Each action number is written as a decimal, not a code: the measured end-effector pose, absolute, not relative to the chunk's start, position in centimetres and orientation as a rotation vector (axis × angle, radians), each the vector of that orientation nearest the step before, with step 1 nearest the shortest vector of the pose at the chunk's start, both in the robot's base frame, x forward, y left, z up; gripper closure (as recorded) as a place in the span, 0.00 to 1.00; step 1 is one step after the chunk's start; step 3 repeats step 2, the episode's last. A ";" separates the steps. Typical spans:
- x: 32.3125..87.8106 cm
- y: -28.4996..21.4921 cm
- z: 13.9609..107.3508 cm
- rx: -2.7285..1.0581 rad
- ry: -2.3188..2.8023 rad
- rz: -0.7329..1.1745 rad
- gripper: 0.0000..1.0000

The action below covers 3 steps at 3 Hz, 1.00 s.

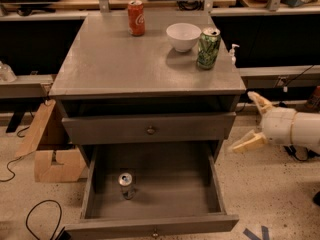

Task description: Place redbull can into middle drawer

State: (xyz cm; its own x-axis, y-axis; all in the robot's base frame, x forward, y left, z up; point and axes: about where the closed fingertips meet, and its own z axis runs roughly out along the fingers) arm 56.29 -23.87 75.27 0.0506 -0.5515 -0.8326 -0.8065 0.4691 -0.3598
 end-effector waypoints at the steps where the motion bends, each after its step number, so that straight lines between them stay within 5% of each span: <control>1: 54.5 -25.6 83.1 -1.236 1.591 0.124 0.00; 3: 52.2 -24.8 89.8 -1.297 1.572 -0.045 0.00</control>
Offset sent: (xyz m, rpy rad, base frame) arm -0.0784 0.0045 0.2504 -0.4330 -0.2855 -0.1159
